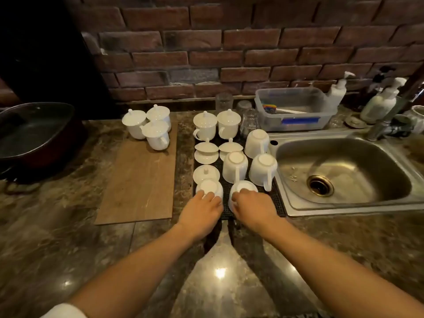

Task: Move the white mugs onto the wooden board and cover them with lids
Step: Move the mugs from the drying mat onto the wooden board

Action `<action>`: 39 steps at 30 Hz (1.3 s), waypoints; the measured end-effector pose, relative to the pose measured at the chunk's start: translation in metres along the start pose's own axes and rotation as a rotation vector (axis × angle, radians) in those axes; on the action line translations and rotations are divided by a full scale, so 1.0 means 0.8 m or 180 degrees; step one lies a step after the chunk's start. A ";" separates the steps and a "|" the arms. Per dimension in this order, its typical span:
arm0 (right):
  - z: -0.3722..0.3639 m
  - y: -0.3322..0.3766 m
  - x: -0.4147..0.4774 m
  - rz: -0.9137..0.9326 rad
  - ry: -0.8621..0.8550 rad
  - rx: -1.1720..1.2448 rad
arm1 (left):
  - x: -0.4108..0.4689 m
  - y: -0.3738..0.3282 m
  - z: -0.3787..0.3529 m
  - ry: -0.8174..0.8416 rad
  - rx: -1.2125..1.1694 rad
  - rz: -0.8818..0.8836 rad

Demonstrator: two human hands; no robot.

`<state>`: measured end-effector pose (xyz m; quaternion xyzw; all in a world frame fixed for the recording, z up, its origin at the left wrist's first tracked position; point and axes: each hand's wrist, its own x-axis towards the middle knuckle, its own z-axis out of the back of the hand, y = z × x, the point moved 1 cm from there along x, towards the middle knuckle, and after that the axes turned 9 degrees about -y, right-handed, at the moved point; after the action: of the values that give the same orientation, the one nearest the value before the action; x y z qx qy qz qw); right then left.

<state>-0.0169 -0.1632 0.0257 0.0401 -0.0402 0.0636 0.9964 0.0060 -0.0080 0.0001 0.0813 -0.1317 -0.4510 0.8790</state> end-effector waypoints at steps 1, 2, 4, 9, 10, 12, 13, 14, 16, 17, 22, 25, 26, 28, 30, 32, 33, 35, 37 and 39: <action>-0.001 0.002 -0.003 0.0136 0.0138 -0.0217 | 0.005 -0.005 0.000 0.0112 0.0106 -0.0095; -0.003 0.002 -0.005 0.0275 0.0195 -0.0356 | 0.010 -0.008 -0.001 0.0184 0.0187 -0.0204; -0.013 0.003 -0.012 0.0485 0.0317 -0.0510 | 0.016 -0.015 -0.004 0.0392 0.0239 -0.0301; -0.029 0.007 -0.015 0.0959 0.0366 -0.0731 | 0.029 -0.028 -0.012 0.0846 0.0372 -0.0426; -0.035 0.009 -0.016 0.1039 0.0403 -0.0764 | 0.030 -0.030 -0.012 0.0925 0.0413 -0.0434; -0.044 0.010 -0.017 0.1145 0.0517 -0.0857 | 0.031 -0.031 -0.014 0.1051 0.0502 -0.0400; -0.047 0.009 -0.017 0.1186 0.0579 -0.0946 | 0.031 -0.032 -0.015 0.1121 0.0551 -0.0404; -0.049 0.008 -0.017 0.1224 0.0625 -0.1065 | 0.031 -0.032 -0.015 0.1180 0.0600 -0.0431; -0.054 0.007 -0.017 0.1214 0.0734 -0.1337 | 0.028 -0.031 -0.017 0.1259 0.0698 -0.0430; -0.055 0.008 -0.016 0.1215 0.0798 -0.1442 | 0.028 -0.030 -0.017 0.1295 0.0733 -0.0400; -0.062 0.021 -0.010 0.1093 0.1018 -0.1807 | 0.027 -0.029 -0.018 0.1409 0.0778 -0.0429; -0.069 0.031 -0.007 0.0979 0.1269 -0.2026 | 0.024 -0.027 -0.020 0.1362 0.0802 -0.0557; -0.071 0.033 -0.007 0.0936 0.1351 -0.2056 | 0.023 -0.027 -0.022 0.1346 0.0811 -0.0595; -0.075 0.036 -0.007 0.0811 0.1446 -0.2099 | 0.024 -0.027 -0.024 0.1337 0.0820 -0.0609; -0.075 0.038 -0.005 0.0742 0.1506 -0.2090 | 0.025 -0.028 -0.025 0.1361 0.0824 -0.0622; -0.076 0.037 -0.005 0.0697 0.1550 -0.2090 | 0.025 -0.031 -0.028 0.1371 0.0895 -0.0663; -0.077 0.036 -0.005 0.0698 0.1554 -0.2105 | 0.024 -0.033 -0.029 0.1370 0.0929 -0.0681; -0.077 0.035 -0.005 0.0716 0.1551 -0.2108 | 0.024 -0.032 -0.030 0.1354 0.0955 -0.0718; -0.078 0.036 -0.007 0.0698 0.1548 -0.2128 | 0.024 -0.032 -0.030 0.1306 0.0955 -0.0744; -0.079 0.038 -0.007 0.0687 0.1543 -0.2195 | 0.024 -0.031 -0.031 0.1298 0.0984 -0.0782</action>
<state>-0.0218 -0.1289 -0.0353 -0.3156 0.1721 0.1578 0.9197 0.0048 -0.0373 -0.0268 0.3188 -0.0085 -0.5030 0.8033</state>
